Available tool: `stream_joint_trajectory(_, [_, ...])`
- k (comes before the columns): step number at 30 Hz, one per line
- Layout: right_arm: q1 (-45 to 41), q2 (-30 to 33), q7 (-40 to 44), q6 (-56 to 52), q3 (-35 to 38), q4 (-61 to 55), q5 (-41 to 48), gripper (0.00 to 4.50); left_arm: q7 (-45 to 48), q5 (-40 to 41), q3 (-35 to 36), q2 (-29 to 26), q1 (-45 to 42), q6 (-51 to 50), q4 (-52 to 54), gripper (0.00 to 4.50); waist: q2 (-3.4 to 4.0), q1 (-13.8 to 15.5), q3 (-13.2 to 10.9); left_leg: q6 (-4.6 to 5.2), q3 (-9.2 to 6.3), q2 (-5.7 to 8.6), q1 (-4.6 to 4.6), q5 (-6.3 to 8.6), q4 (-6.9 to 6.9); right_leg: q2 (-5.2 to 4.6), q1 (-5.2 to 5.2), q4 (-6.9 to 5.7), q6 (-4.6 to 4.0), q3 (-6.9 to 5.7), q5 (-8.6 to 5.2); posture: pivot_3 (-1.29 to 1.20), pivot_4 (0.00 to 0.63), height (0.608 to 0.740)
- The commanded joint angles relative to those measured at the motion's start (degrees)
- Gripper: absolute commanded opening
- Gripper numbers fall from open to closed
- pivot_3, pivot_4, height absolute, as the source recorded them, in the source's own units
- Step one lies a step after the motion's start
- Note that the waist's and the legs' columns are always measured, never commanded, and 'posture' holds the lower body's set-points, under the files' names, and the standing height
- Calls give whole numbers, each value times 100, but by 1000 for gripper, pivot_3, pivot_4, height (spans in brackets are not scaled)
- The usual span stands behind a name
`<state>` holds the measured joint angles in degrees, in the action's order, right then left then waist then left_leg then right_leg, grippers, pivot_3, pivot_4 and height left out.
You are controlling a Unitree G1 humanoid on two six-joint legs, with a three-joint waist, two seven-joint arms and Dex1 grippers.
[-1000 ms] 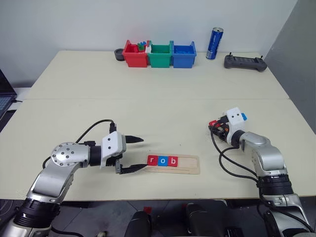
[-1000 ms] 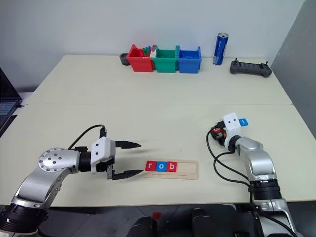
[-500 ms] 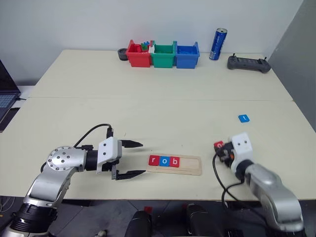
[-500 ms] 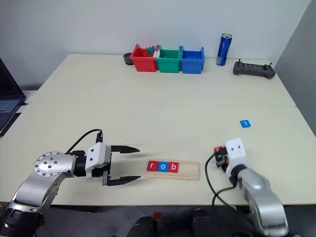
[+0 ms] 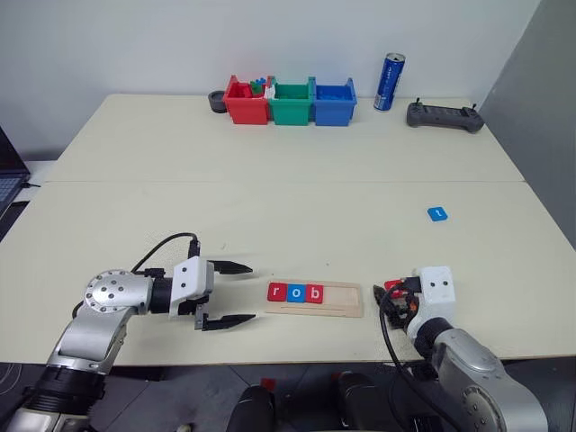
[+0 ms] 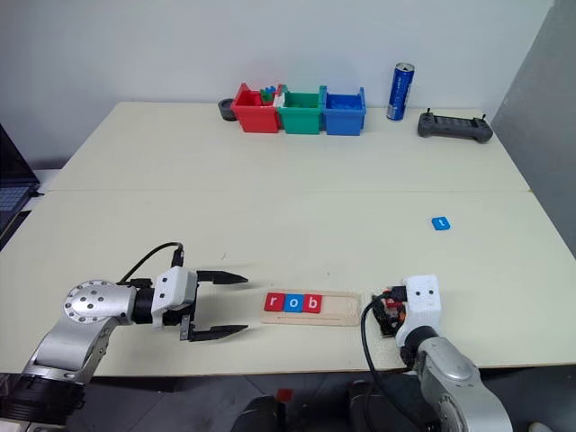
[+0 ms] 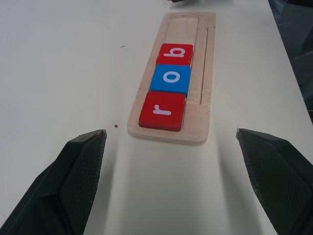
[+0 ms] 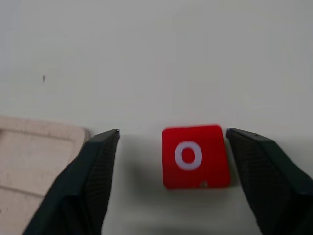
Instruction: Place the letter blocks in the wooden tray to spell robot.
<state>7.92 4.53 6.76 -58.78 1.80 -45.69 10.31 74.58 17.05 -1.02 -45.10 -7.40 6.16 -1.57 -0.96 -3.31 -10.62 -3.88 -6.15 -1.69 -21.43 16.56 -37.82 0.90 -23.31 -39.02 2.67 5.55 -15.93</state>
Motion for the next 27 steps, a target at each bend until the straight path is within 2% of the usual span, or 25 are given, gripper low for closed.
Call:
stream_joint_trajectory(1, [-505, 496, 370, 189, 315, -177, 198, 4480, 61, -15, 49, 2, 11, 320, -141, 4500, 3, 0, -2, 0, 3, 1, 0, 0, 0, -1, -1, 1, 0, 2, 0, 0, 150, 740])
stream_joint_trajectory(2, [-629, 736, 666, 172, 386, -115, 360, 4480, 72, -21, 49, 5, 10, 371, -196, 4500, 3, 1, -2, 0, 2, 2, -1, 0, 1, -2, -1, 2, 0, 2, 0, 0, 150, 740])
stream_joint_trajectory(5, [-753, 2064, 2014, 360, 370, 249, 783, 4480, 81, -45, 39, 12, 18, 487, -290, 4500, 3, 9, -2, 1, 1, 2, -4, 1, 2, -2, 0, 6, -1, 0, 0, 0, 150, 740])
stream_joint_trajectory(8, [-631, 3454, 3316, 1486, 175, 822, 665, 4480, 57, -76, 17, 33, 7, 541, -332, 4500, 4, 25, -6, 2, -1, 5, -10, 2, 1, -5, 0, 10, -4, -4, 1, 0, 150, 740])
stream_joint_trajectory(11, [-795, 4161, 4025, 2589, -1, 1565, 438, 4480, 20, -111, -14, 65, 12, 548, -320, 4500, 1, 10, -7, 3, 1, 7, -9, 2, -1, -6, 0, 10, 0, -3, -1, 0, 150, 740])
stream_joint_trajectory(16, [-1225, 4671, 4988, 3390, -404, 2429, 389, 4480, -47, -130, -68, 87, -52, 431, -227, 4500, 0, -14, -8, 4, 4, 4, -3, 2, -2, -2, 1, 4, 0, 1, 1, 0, 150, 740])
stream_joint_trajectory(27, [-2119, 4697, 5839, 4028, -1162, 3746, 37, 4480, -161, -121, -131, 76, -226, 47, 61, 4500, 0, 6, -9, 3, 3, 5, -4, 2, -5, -3, 2, 4, -23, 0, 15, 0, 150, 740])
